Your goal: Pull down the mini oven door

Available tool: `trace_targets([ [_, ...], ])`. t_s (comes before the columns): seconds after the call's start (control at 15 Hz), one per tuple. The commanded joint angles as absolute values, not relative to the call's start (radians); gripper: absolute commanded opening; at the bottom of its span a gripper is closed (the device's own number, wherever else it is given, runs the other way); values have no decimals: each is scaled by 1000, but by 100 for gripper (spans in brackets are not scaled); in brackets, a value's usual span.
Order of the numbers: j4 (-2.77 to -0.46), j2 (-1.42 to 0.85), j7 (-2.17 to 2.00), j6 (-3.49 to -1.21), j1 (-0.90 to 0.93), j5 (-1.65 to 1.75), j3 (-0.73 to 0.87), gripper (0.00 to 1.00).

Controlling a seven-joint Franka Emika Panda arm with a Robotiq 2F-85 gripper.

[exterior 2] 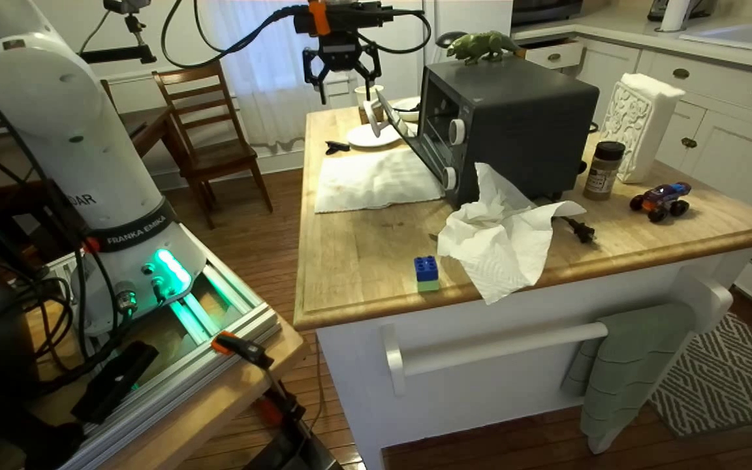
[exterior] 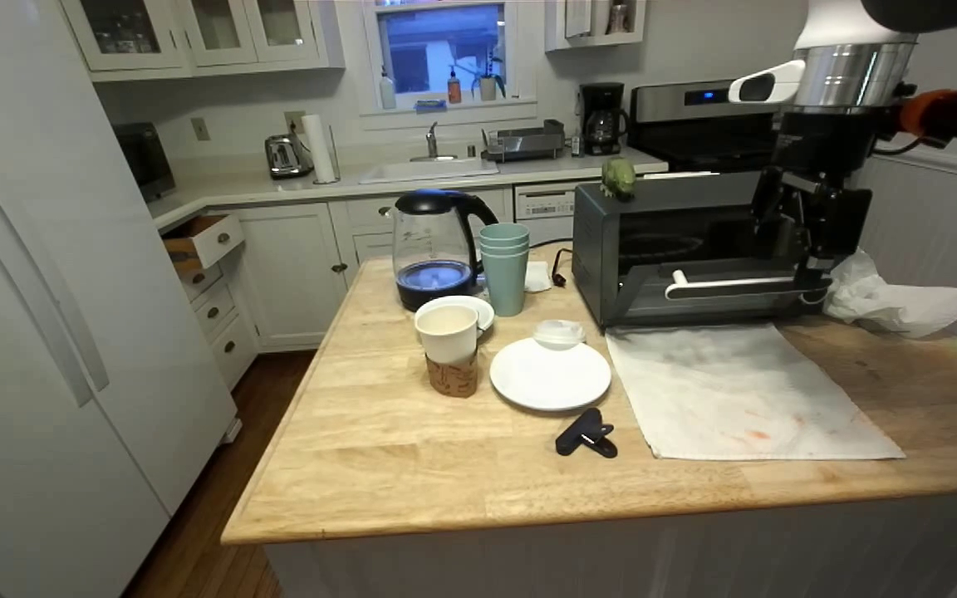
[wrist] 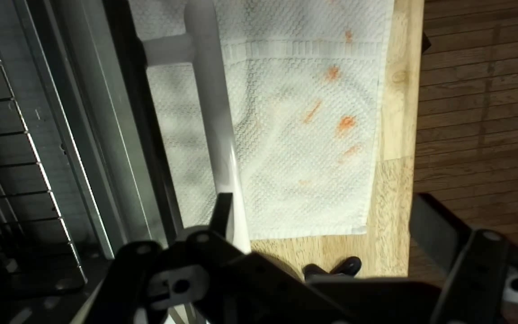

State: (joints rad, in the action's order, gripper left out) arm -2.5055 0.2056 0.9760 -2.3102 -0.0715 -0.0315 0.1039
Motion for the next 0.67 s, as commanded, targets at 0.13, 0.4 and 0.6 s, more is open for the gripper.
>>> trace_targets([
  [0.13, -2547, 249, 912, -2346, -67, 5, 111, 100],
  [0.4, -2538, 237, 859, -2347, -74, 3, 121, 100],
  [0.6, -2528, 234, 739, -2312, -88, 14, 121, 100],
])
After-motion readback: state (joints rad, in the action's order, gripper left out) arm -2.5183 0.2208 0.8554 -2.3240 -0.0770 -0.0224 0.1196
